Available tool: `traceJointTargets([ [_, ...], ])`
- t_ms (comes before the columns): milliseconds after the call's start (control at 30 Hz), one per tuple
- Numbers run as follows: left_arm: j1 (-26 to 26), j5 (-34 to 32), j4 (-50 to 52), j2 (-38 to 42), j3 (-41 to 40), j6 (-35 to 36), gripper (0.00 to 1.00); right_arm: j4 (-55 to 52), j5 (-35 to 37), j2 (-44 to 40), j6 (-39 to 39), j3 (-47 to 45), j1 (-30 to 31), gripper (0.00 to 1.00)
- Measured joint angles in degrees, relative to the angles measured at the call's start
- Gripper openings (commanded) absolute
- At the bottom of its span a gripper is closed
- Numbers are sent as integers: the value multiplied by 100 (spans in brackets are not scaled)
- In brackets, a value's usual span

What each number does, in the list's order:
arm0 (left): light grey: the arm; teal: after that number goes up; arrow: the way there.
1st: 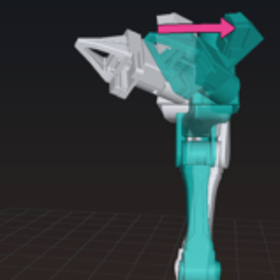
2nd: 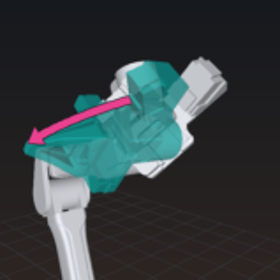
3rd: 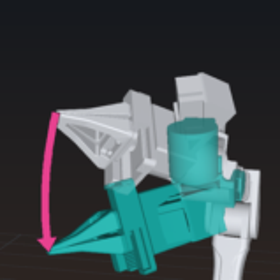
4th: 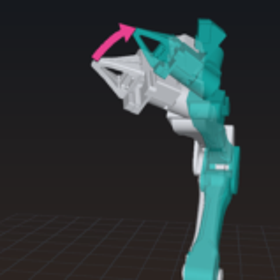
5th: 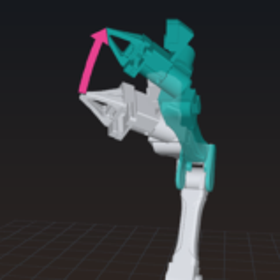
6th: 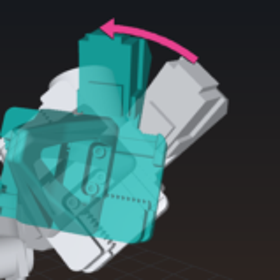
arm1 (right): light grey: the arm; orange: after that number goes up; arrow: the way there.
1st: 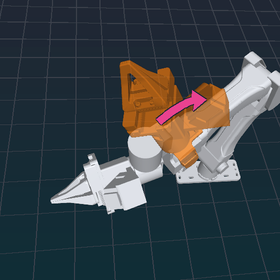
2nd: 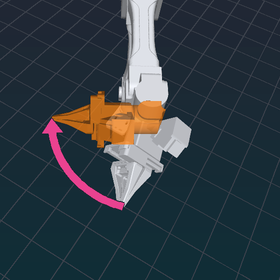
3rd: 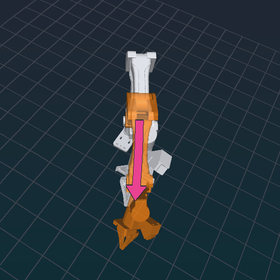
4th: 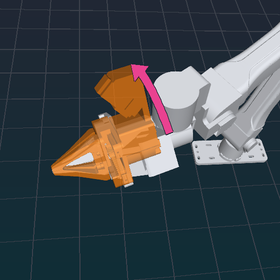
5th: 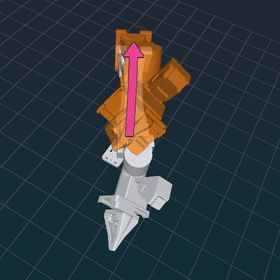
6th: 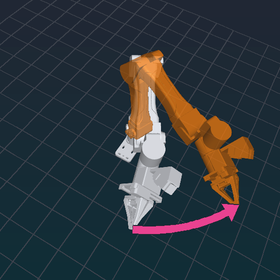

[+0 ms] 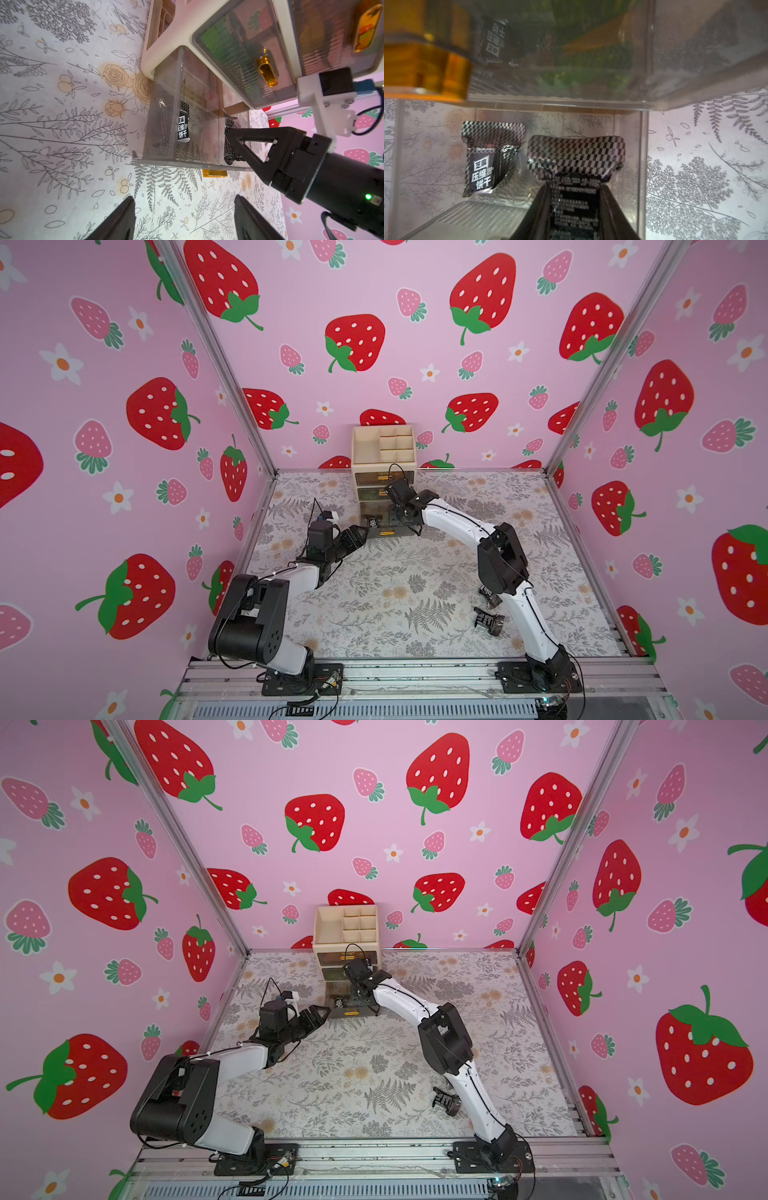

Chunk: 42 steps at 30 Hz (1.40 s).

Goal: Place the cookies into the drawer by color
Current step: Place the cookie in the drawer.

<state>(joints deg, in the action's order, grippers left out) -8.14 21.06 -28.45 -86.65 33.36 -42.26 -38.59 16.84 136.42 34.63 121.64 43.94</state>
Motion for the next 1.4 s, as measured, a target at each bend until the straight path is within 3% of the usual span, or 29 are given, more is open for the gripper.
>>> traceJointTargets([
  [167, 0, 0, -2, 0, 22, 0, 78, -341, 236, 402, -201, 664, 4, 36],
  [467, -11, 0, -7, -109, 81, 2, 77, -627, 354, 522, -343, 868, 11, 34],
  [900, -129, -63, 33, -190, 214, 46, 76, -723, 219, 72, -295, -85, 214, 30],
  [1033, -177, -107, 59, -190, 256, 50, 76, -686, 280, -140, -299, -411, 238, 32],
  [1400, -378, -304, 411, -201, 511, 181, 75, -645, 391, -70, -540, -273, 153, 41],
])
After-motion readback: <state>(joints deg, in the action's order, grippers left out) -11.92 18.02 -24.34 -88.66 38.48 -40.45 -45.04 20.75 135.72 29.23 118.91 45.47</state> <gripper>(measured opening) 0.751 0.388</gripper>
